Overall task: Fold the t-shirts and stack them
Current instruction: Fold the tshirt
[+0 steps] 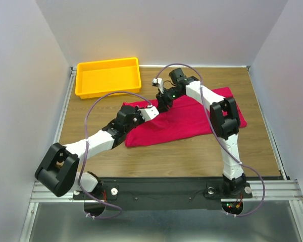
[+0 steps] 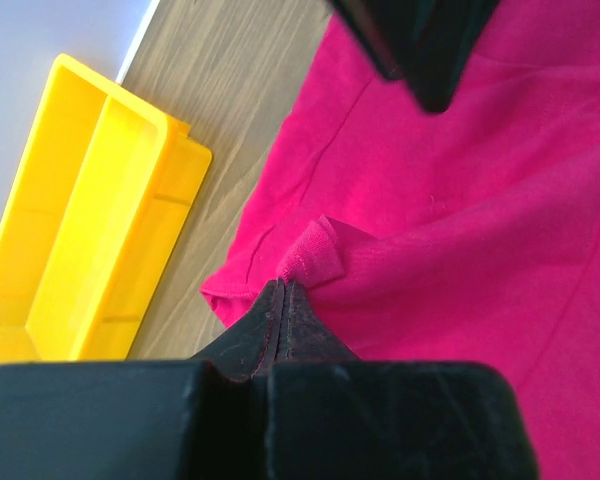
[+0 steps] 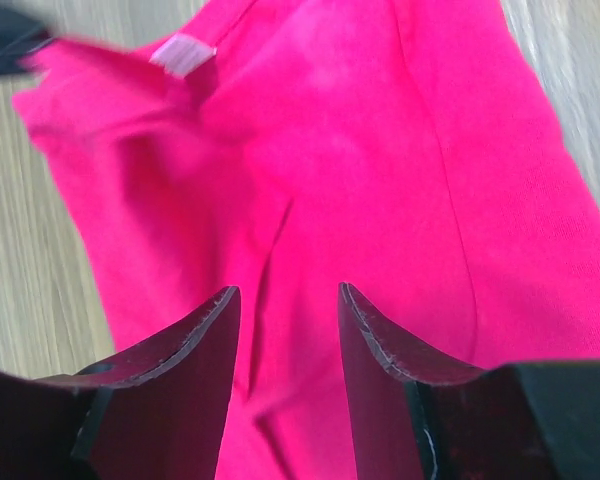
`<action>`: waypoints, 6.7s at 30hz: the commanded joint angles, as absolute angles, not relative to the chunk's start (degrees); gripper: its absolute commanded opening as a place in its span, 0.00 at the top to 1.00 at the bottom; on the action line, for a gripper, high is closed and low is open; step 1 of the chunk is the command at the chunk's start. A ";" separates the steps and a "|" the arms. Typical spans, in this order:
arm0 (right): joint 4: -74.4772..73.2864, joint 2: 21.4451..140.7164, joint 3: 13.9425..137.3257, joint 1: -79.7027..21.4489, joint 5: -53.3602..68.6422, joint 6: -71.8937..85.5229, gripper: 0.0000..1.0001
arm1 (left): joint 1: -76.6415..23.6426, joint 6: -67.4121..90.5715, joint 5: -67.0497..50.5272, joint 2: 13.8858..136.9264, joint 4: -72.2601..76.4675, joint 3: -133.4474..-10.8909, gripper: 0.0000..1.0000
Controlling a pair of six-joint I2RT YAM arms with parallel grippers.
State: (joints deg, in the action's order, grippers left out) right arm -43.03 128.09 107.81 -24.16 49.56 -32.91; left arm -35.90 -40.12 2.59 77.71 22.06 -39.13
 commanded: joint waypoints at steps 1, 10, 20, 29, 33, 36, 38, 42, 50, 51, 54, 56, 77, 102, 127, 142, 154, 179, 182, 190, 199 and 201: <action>-42.45 130.25 113.90 -24.34 48.43 -28.40 0.50 | -35.77 -41.04 0.62 72.25 24.08 -36.83 1.00; -41.49 131.13 113.47 -25.75 47.19 -26.02 0.49 | -35.77 -41.66 1.32 75.50 24.96 -38.32 1.00; -41.57 130.34 111.19 -27.42 54.84 -34.09 0.37 | -35.77 -42.54 0.26 72.51 23.82 -36.83 1.00; -41.22 129.64 110.04 -28.12 54.58 -43.07 0.36 | -35.86 -43.50 -1.39 68.65 21.62 -34.11 1.00; -41.31 130.52 111.18 -28.30 56.42 -42.89 0.36 | -35.95 -46.66 -3.34 65.75 21.18 -31.56 1.00; -41.31 130.43 111.01 -28.74 57.74 -46.13 0.36 | -36.03 -48.68 -4.65 63.46 20.66 -29.36 1.00; -41.22 130.26 110.04 -29.18 58.27 -48.85 0.34 | -36.12 -49.74 -5.71 61.27 20.57 -27.87 1.00; -41.40 130.78 111.44 -29.97 60.55 -49.93 0.34 | -36.47 -49.84 -7.29 59.68 17.06 -27.60 1.00; -41.22 128.67 109.08 -31.11 60.74 -49.13 0.36 | -38.14 -47.55 -10.54 58.88 12.67 -27.60 1.00; -41.22 128.41 108.38 -31.11 60.21 -49.39 0.36 | -38.23 -47.72 -11.07 58.97 11.79 -27.86 1.00; -41.31 127.18 107.06 -31.11 58.89 -50.10 0.36 | -38.93 -47.99 -13.27 60.63 6.87 -30.40 1.00; -41.31 125.70 106.26 -31.11 57.75 -50.45 0.36 | -39.46 -47.81 -13.97 61.78 1.62 -31.90 1.00; -41.22 123.12 101.95 -31.46 53.88 -46.94 0.37 | -41.13 -31.57 3.85 44.49 -3.54 -38.41 0.29; -41.13 135.53 113.47 -34.01 41.92 -34.98 0.44 | -40.61 -4.84 20.39 36.65 -0.26 -38.23 0.21; -41.13 129.29 113.73 -34.80 42.45 -31.55 0.92 | -40.52 6.41 18.81 38.32 0.87 -37.88 0.21; -40.35 122.97 110.13 -31.03 39.73 -26.11 1.00 | -33.40 37.70 11.43 44.03 1.13 -33.23 0.26; -31.12 115.76 95.20 -26.28 35.86 -17.50 0.99 | -28.57 41.13 4.66 44.21 5.01 -27.60 0.28; -15.65 109.95 84.91 -24.70 26.81 -6.07 0.99 | -27.77 44.56 -10.64 65.21 14.50 -23.64 0.43; -14.15 108.37 83.24 -24.26 26.28 -5.72 0.99 | -27.77 44.30 -9.67 65.91 14.06 -24.08 0.43; -10.38 105.29 78.14 -23.55 24.44 -4.57 0.99 | -27.77 44.12 -8.09 67.85 14.32 -23.99 0.41; -7.73 107.75 77.17 -23.55 22.24 -3.08 0.99 | -27.34 43.68 -7.56 70.84 15.47 -23.64 0.41; -7.82 107.93 77.08 -23.47 20.84 -2.81 0.99 | -27.07 43.59 -7.30 70.93 15.64 -23.38 0.41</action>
State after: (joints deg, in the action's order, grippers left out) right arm -11.77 108.03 76.25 -23.94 23.49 -3.97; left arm -27.64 44.75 -8.56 70.76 14.04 -22.15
